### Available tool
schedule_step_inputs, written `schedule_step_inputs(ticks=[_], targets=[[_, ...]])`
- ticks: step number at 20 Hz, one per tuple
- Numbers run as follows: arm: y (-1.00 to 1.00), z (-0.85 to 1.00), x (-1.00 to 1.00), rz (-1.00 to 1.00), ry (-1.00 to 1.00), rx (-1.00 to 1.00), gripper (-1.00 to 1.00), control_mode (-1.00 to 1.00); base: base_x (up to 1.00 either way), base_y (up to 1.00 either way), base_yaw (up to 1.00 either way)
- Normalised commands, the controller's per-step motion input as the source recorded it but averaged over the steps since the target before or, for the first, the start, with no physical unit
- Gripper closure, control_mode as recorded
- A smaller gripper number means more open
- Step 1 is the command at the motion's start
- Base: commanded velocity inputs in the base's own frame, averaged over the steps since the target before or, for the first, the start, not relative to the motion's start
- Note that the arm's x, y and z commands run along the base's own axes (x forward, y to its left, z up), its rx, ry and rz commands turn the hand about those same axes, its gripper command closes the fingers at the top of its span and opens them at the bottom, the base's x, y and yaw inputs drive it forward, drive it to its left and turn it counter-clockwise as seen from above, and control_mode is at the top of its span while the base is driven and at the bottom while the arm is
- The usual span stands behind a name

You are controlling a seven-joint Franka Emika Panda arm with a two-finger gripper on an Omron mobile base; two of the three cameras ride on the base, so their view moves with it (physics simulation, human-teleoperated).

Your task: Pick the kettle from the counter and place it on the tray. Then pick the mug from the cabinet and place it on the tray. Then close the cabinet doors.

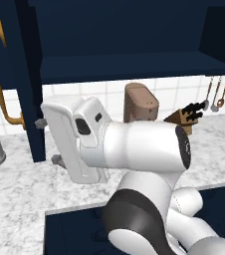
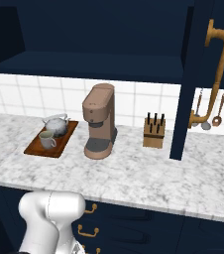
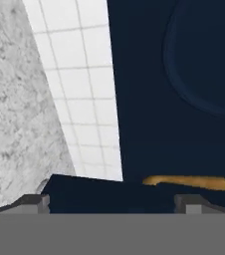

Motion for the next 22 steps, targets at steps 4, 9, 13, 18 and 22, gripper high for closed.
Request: schedule_step_inputs(ticks=[4,9,13,18,22], targets=[[0.39,0.06,-0.30,0.00,-0.29,-0.19,-1.00,-1.00,0.00,0.00,0.00],[0.50,0.01,-0.07,-0.13,-0.07,-0.07,-1.00,-1.00,0.00,0.00,0.00],[0.56,0.00,0.11,-0.10,-0.01,0.00,-1.00,-1.00,0.00,0.00,0.00],[0.53,0.00,0.17,-0.19,0.00,0.00,-1.00,-1.00,0.00,0.00,0.00],[0.13,-0.02,0.41,-0.15,0.00,0.00,-1.00,-1.00,0.00,0.00,0.00]])
